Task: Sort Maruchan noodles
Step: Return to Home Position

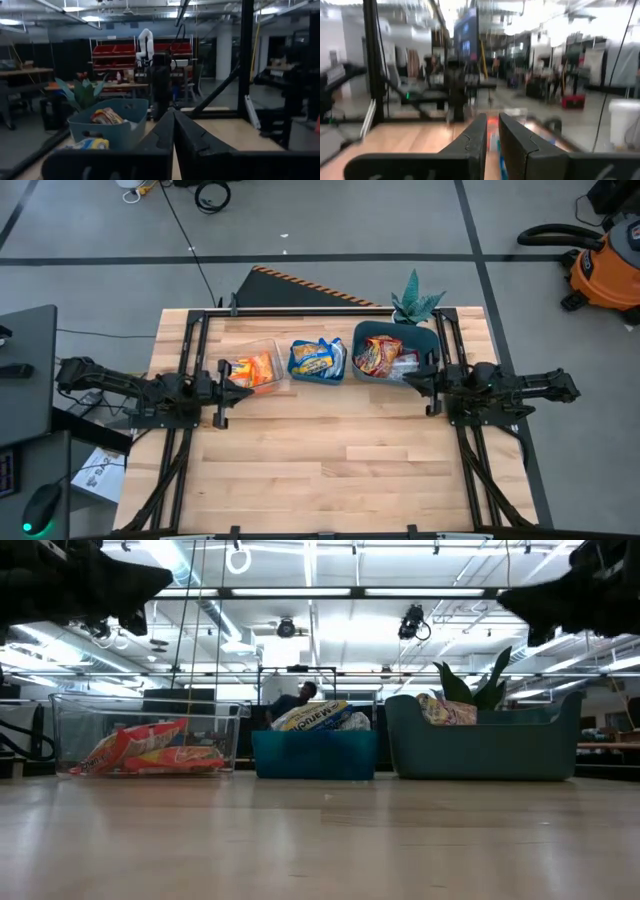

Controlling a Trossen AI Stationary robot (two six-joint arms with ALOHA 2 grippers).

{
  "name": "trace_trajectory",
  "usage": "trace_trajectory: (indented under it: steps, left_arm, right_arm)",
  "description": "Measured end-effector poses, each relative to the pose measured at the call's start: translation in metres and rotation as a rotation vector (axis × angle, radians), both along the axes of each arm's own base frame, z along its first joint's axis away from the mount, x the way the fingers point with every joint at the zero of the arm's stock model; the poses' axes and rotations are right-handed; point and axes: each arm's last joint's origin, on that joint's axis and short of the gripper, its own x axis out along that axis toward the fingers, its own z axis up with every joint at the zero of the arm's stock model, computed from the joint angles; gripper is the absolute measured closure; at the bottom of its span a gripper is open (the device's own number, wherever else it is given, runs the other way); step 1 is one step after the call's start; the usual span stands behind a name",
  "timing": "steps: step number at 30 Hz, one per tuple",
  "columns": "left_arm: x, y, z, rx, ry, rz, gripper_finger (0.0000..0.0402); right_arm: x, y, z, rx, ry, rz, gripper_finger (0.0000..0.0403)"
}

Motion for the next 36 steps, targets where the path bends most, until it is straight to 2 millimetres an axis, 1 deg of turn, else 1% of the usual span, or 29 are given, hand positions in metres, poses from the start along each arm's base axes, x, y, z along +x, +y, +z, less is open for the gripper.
trace_trajectory:
  steps: [3,6,36]
  left_arm:
    - [0.0000,0.0001,0.0001,-0.047,-0.004,-0.009,0.0386]
    - [0.0001,0.0000,-0.0001,-0.055,-0.003,-0.011,0.0386]
    - [0.0000,0.0001,-0.0002,-0.055,-0.004,-0.011,0.0384]
  right_arm:
    - [0.0017,0.0001,-0.0084,0.010,0.087,0.002,0.0348]
    - [0.0022,0.0001,-0.0118,0.007,0.123,0.002,0.0348]
    - [0.0021,0.0001,-0.0114,0.008,0.118,0.002,0.0348]
